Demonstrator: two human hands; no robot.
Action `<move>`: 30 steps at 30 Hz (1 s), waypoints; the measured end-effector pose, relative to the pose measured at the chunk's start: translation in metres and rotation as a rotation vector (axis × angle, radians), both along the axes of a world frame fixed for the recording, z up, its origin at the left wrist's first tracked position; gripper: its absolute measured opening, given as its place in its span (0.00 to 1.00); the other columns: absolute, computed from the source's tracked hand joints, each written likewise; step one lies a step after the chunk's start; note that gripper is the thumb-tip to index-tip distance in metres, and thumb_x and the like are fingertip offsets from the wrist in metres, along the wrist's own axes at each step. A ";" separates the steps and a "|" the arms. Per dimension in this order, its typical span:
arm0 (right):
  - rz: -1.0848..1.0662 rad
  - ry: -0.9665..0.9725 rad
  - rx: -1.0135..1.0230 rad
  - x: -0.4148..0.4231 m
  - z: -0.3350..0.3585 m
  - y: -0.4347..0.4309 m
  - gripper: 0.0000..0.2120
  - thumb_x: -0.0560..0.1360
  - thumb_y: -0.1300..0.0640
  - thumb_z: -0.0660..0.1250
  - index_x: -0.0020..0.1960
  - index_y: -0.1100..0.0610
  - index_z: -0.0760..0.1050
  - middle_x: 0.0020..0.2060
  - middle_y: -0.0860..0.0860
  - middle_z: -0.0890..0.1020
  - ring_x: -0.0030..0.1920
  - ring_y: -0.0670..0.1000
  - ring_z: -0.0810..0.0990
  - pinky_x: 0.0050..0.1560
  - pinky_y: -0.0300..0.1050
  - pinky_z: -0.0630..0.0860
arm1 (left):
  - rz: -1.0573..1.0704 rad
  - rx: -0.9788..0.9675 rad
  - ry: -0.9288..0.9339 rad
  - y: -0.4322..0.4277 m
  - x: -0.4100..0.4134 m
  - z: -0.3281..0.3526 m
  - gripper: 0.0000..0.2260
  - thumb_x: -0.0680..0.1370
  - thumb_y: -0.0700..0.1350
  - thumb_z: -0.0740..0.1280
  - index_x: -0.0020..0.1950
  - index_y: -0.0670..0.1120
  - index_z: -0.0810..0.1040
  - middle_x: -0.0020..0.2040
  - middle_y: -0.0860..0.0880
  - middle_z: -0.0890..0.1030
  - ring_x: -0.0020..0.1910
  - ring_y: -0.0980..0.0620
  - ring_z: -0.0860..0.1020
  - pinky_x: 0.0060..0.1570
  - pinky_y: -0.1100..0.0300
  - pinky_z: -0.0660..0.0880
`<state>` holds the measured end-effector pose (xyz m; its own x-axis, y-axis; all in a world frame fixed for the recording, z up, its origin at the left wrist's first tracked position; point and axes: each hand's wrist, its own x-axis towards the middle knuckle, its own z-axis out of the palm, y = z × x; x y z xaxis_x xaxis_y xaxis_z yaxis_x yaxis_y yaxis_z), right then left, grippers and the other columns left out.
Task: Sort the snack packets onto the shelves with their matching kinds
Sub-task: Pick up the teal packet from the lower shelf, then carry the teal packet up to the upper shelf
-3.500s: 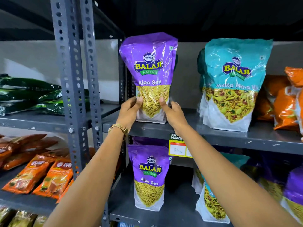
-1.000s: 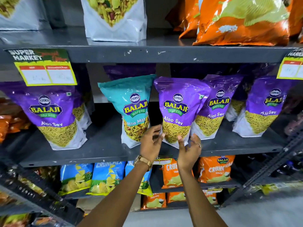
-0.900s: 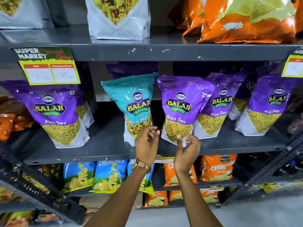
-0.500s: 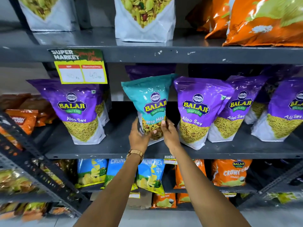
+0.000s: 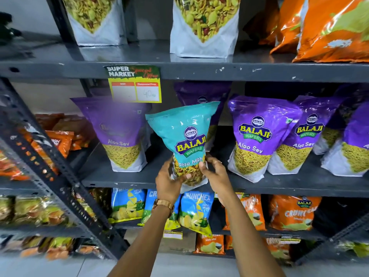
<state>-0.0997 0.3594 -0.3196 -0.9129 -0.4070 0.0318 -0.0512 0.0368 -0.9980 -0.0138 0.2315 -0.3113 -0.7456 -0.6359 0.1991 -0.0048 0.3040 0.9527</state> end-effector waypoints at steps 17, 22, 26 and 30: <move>-0.221 0.202 -0.143 0.184 0.093 0.082 0.18 0.66 0.55 0.76 0.52 0.48 0.74 0.53 0.51 0.83 0.57 0.47 0.81 0.54 0.42 0.78 | -0.502 -0.114 0.042 0.013 0.132 0.120 0.26 0.61 0.38 0.80 0.57 0.48 0.77 0.48 0.53 0.83 0.47 0.62 0.80 0.49 0.68 0.77; -0.227 0.368 -0.253 0.193 0.171 0.051 0.18 0.63 0.54 0.77 0.48 0.47 0.73 0.51 0.55 0.84 0.54 0.49 0.83 0.53 0.43 0.80 | -0.476 -0.128 0.197 -0.011 0.148 0.191 0.25 0.60 0.42 0.79 0.54 0.51 0.76 0.50 0.53 0.83 0.48 0.59 0.81 0.50 0.62 0.78; -0.227 0.514 -0.318 0.184 0.225 0.010 0.17 0.64 0.58 0.77 0.48 0.52 0.74 0.47 0.51 0.83 0.48 0.44 0.82 0.55 0.46 0.80 | -0.427 -0.140 0.271 -0.044 0.150 0.241 0.24 0.62 0.38 0.79 0.54 0.47 0.74 0.46 0.49 0.83 0.41 0.60 0.81 0.38 0.66 0.79; -0.207 0.635 -0.352 0.161 0.272 -0.036 0.17 0.62 0.54 0.77 0.47 0.48 0.74 0.45 0.48 0.83 0.48 0.49 0.82 0.56 0.53 0.79 | -0.377 -0.189 0.359 -0.080 0.151 0.287 0.24 0.61 0.44 0.80 0.51 0.49 0.73 0.48 0.47 0.83 0.44 0.56 0.82 0.41 0.61 0.82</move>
<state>0.0610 0.3232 -0.0480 -0.7325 -0.0982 0.6736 -0.6470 -0.2074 -0.7338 0.1368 0.1512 -0.0240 -0.7788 -0.2667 0.5677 0.4526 0.3876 0.8031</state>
